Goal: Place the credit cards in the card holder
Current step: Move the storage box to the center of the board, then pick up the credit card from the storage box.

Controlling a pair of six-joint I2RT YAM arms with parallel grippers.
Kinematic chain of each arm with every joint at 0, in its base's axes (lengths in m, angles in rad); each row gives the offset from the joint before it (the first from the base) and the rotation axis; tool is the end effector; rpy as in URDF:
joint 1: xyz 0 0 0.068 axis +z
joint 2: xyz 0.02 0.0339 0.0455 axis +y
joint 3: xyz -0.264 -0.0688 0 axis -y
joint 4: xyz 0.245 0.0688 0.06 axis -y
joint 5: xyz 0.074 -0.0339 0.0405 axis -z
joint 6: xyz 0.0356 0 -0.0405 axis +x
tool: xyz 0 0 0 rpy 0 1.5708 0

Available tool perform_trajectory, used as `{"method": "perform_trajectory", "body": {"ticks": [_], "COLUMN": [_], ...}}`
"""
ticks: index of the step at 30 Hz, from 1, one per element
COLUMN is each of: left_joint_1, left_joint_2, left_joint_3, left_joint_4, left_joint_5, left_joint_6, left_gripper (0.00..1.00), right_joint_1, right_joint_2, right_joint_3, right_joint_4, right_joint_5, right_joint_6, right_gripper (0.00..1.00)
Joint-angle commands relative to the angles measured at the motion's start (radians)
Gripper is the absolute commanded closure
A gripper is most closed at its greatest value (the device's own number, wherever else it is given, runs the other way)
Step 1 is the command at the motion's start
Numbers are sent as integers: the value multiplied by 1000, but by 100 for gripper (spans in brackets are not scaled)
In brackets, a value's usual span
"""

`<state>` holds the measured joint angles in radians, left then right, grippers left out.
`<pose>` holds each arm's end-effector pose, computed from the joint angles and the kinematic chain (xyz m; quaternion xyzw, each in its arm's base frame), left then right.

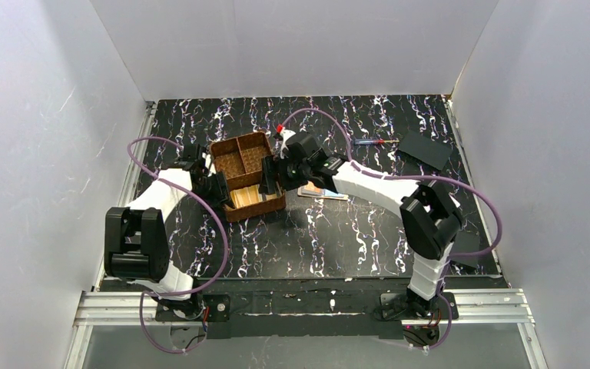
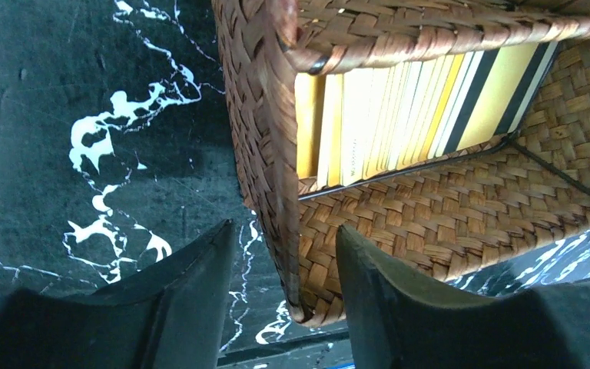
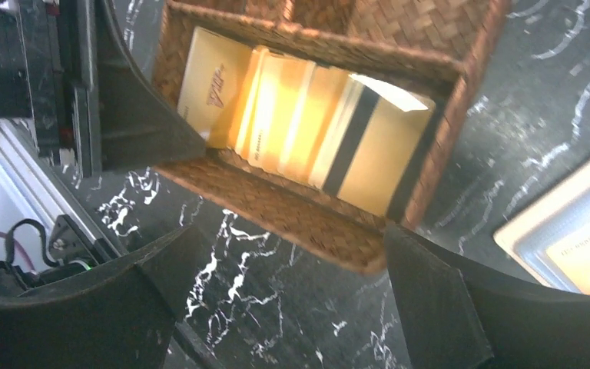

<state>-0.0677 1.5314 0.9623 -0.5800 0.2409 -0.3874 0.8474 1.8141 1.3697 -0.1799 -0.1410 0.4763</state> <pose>0.2915 -0.0283 0.1968 -0.1297 0.9624 -0.1613 0.1759 0.2738 0.3176 0.2547 -0.1954 0.8667 0.3289 0.3201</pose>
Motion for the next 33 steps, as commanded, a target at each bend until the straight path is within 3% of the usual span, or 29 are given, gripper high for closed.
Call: {"method": "perform_trajectory", "body": {"ticks": [1,5,8,13,20,25,33], "left_joint_1": [-1,0,-7,-9,-4,-4,-4], "left_joint_2": [-53,-80,-114,-218,-325,-281,-189], "left_joint_3": [79,182,223,119,175,299,621], "left_joint_4": [-137,-316,-475,-544,-669,-776,-941], "left_joint_5": [22,-9,-112,-218,-135,-45,24], "left_joint_6": [-34,-72,-107,-215,-388,-438,-337], "left_gripper": [44,22,14,13,14,15,15], "right_joint_1": [-3,-5,-7,-14,-16,1,35], "right_joint_2": [72,69,55,71,194,243,328], "right_joint_3": [107,129,160,212,394,458,536], "right_joint_4": [53,116,110,95,-239,-319,-354], "right_joint_5": [-85,-142,-118,-117,-92,26,122], "right_joint_6": [41,116,129,142,56,-8,-2], "right_gripper": [2,3,5,7,24,24,24]}}
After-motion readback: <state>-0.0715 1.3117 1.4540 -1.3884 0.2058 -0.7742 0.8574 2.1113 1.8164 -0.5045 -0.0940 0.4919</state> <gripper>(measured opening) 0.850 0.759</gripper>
